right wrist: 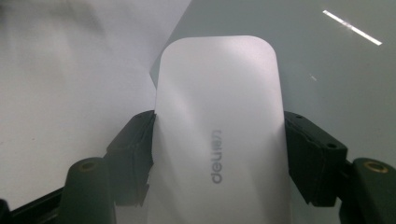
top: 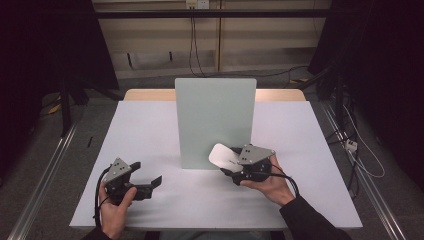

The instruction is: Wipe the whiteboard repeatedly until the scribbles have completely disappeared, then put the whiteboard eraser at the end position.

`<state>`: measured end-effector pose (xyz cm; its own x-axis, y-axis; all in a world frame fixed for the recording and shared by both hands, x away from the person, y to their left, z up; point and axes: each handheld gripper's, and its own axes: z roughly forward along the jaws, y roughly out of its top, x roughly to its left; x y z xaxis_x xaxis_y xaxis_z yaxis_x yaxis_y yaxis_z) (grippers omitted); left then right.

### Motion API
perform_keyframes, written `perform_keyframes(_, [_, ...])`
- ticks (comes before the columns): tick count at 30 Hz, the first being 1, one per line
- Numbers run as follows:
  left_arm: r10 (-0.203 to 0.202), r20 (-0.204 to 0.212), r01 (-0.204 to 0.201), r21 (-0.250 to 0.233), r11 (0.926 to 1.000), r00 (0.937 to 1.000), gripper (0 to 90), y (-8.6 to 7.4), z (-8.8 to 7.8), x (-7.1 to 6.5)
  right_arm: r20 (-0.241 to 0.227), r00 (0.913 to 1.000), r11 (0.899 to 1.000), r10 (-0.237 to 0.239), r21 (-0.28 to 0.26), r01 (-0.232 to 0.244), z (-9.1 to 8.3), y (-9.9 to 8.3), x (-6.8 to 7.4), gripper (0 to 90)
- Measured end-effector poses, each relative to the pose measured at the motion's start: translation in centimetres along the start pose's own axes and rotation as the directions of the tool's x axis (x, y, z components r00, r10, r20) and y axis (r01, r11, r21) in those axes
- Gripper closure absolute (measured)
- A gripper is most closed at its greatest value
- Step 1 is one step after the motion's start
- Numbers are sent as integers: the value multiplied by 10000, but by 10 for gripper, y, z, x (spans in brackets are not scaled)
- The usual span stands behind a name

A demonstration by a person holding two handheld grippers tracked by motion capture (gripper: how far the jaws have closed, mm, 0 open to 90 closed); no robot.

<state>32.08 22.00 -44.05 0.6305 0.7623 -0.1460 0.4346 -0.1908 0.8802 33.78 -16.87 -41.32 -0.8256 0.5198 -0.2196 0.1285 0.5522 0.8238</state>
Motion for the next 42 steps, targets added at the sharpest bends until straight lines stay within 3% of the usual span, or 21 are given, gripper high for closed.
perform_keyframes(20, [-1,20,1,29,10000,10000,42,0,-1,0,-754,9907,9867,1131,1254,-1031,-4,-3,4,313])
perform_keyframes(26, [7,5,-7,30,10000,10000,42,0,0,-1,-1201,9867,9802,1091,1778,-867,-3,-3,11,313])
perform_keyframes(31, [77,13,-77,46,10000,10000,42,1,0,-2,-1823,9785,9765,961,2079,-572,2,0,18,313])
perform_keyframes(37, [99,20,-99,49,9999,9999,42,1,0,-2,-2232,9714,9722,806,2325,-273,12,3,26,313])
perform_keyframes(42, [85,23,-85,33,10000,10000,42,1,0,-2,-2703,9606,9708,648,2400,20,21,7,33,313])
